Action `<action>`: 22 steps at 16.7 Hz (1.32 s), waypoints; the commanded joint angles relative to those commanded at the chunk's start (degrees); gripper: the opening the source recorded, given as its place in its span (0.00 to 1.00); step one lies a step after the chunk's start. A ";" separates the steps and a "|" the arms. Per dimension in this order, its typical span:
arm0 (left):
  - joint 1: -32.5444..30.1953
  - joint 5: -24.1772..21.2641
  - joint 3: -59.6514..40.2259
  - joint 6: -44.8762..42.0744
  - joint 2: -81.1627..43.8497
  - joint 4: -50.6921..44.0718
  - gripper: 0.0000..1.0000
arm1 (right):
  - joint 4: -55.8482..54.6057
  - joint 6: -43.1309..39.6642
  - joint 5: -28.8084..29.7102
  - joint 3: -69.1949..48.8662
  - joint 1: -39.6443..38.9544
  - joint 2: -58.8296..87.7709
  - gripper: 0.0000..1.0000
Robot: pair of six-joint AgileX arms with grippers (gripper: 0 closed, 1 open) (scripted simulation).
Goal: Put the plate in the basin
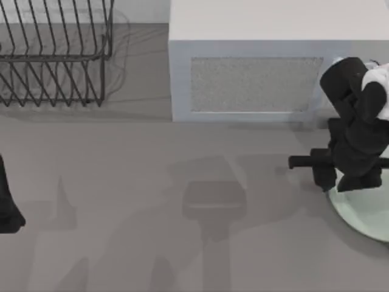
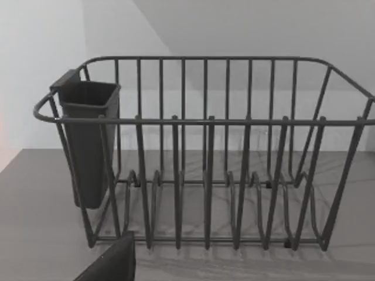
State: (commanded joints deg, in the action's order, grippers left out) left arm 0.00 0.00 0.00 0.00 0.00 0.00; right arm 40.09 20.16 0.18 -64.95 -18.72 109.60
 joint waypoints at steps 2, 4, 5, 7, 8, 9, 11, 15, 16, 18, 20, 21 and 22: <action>0.00 0.00 0.00 0.00 0.00 0.00 1.00 | 0.75 -0.13 -0.01 -0.02 0.09 -0.48 0.00; 0.00 0.00 0.00 0.00 0.00 0.00 1.00 | 3.85 -0.52 -0.03 -0.36 0.59 -2.00 0.00; 0.00 0.00 0.00 0.00 0.00 0.00 1.00 | 6.35 -0.71 -0.03 -0.99 1.01 -2.87 0.00; 0.00 0.00 0.00 0.00 0.00 0.00 1.00 | 13.04 -0.98 0.00 -3.84 1.99 -4.35 0.00; 0.00 0.00 0.00 0.00 0.00 0.00 1.00 | 17.29 -1.03 0.01 -6.20 2.44 -4.94 0.00; 0.00 0.00 0.00 0.00 0.00 0.00 1.00 | 22.00 -1.04 0.01 -9.15 2.81 -5.45 0.00; 0.00 0.00 0.00 0.00 0.00 0.00 1.00 | 32.05 -1.01 -0.03 -16.79 3.26 -6.28 0.00; 0.00 0.00 0.00 0.00 0.00 0.00 1.00 | 48.23 -0.92 -0.13 -37.15 3.06 -5.84 0.00; 0.00 0.00 0.00 0.00 0.00 0.00 1.00 | 51.14 -0.90 -0.14 -41.73 2.78 -5.49 0.00; 0.00 0.00 0.00 0.00 0.00 0.00 1.00 | 55.50 -0.86 -0.15 -49.16 2.04 -4.55 0.00; 0.00 0.00 0.00 0.00 0.00 0.00 1.00 | 57.72 -0.76 -0.10 -54.08 1.29 -3.15 0.00; 0.00 0.00 0.00 0.00 0.00 0.00 1.00 | 58.25 -0.71 -0.08 -55.65 0.96 -2.43 0.00; 0.00 0.00 0.00 0.00 0.00 0.00 1.00 | 58.50 -0.66 -0.07 -56.60 0.72 -1.87 0.00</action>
State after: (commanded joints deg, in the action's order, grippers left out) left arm 0.00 0.00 0.00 0.00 0.00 0.00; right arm 98.59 19.50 0.11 -121.55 -18.01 107.73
